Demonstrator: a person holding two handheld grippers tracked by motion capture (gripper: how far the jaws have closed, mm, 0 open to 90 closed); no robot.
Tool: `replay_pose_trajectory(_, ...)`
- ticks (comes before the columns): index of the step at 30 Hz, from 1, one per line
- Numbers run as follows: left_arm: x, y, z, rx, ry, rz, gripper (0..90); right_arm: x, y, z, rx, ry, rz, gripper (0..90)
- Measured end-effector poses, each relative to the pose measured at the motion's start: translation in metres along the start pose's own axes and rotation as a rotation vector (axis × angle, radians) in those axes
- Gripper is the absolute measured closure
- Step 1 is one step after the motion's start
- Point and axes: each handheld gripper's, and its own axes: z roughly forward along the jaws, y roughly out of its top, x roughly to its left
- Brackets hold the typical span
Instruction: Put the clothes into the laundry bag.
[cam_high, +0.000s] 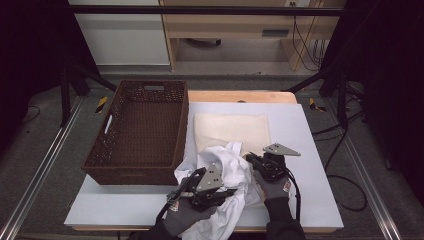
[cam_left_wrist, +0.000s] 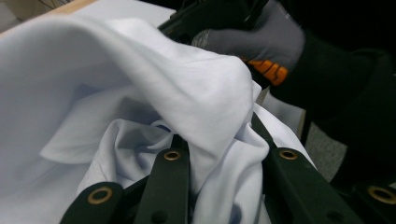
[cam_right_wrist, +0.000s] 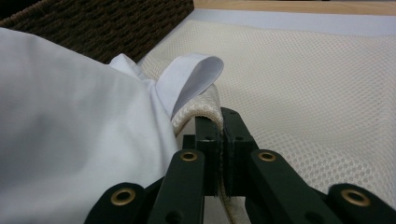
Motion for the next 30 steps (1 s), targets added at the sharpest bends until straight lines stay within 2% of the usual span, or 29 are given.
replay_pose_trajectory(8, 0.007, -0.008, 0.048, 0.053, 0.003, -0.032, 70.8, 0.001, -0.001, 0.0, 0.003, -0.003, -0.009, 87.2)
replay_pose_trajectory(11, 0.009, -0.009, 0.059, 0.064, 0.01, -0.038, 69.6, 0.002, -0.001, -0.001, 0.003, -0.001, -0.007, 87.2)
replay_pose_trajectory(16, 0.009, -0.017, 0.074, 0.063, 0.036, -0.005, 65.0, 0.002, -0.001, -0.001, 0.005, -0.002, -0.009, 87.2)
replay_pose_trajectory(20, 0.007, -0.02, 0.078, 0.061, 0.05, 0.005, 60.7, 0.002, -0.002, 0.0, 0.008, -0.005, -0.012, 87.2)
replay_pose_trajectory(23, 0.005, -0.02, 0.077, 0.062, 0.042, 0.016, 54.7, 0.002, -0.002, -0.001, 0.008, -0.004, -0.003, 87.1)
replay_pose_trajectory(26, 0.002, -0.018, 0.067, 0.037, 0.003, -0.006, 45.0, 0.002, -0.002, -0.001, 0.005, -0.002, -0.004, 87.1)
replay_pose_trajectory(27, 0.001, -0.017, 0.062, 0.025, -0.002, -0.006, 40.1, 0.002, -0.002, -0.001, 0.006, -0.003, -0.003, 87.1)
replay_pose_trajectory(30, -0.002, -0.013, 0.044, -0.016, 0.006, -0.001, 34.1, 0.001, -0.002, -0.002, 0.005, -0.005, -0.005, 87.0)
